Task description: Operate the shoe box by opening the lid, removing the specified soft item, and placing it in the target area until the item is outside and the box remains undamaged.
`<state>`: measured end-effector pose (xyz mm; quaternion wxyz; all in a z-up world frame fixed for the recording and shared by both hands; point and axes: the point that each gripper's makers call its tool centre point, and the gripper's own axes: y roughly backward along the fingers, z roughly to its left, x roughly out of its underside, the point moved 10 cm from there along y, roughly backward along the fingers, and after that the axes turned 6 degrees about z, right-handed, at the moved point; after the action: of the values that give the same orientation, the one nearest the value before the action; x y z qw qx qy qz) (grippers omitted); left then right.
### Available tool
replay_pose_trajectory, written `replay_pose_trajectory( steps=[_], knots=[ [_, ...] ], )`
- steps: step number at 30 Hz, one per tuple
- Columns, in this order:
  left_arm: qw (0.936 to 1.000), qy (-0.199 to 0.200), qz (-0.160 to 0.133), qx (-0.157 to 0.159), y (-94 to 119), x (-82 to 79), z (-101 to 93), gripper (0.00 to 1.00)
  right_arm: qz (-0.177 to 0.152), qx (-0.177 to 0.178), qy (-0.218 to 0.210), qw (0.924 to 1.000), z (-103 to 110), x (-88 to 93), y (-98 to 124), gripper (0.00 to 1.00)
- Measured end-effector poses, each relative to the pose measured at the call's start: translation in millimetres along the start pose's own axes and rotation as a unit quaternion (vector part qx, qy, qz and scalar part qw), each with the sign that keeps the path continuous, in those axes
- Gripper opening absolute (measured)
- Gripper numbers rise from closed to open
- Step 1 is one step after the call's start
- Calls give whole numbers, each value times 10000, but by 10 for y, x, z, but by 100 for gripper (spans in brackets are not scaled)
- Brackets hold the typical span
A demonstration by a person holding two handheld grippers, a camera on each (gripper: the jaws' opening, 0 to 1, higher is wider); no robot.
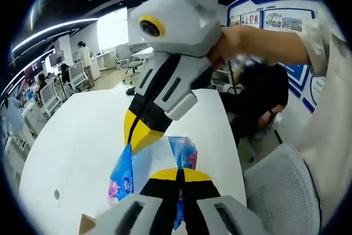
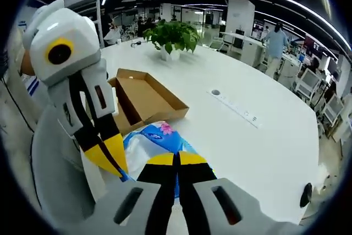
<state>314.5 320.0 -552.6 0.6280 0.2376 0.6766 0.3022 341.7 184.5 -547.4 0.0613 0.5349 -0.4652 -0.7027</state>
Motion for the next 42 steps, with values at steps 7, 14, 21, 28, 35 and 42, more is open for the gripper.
replay_pose_trajectory(
  steps=[7,14,21,28,35,42],
  knots=[
    [9997,140,-42,185,-248,-93,131,0,52,-28,-90,9999,-219,138,-4,0],
    [9992,188,-42,346,-478,-164,237,0,96,-92,-202,9997,-449,296,-39,0],
    [9981,318,4,534,-730,-233,357,0,156,-165,-286,9993,-648,453,-76,0],
    [9965,432,29,717,-977,-331,439,0,203,-204,-354,9990,-836,598,-76,0],
    [9951,456,89,875,-1190,-413,489,0,278,-232,-422,9985,-992,748,-68,0],
    [9938,475,110,996,-1358,-497,509,0,318,-248,-451,9982,-1105,864,-17,0]
  ],
)
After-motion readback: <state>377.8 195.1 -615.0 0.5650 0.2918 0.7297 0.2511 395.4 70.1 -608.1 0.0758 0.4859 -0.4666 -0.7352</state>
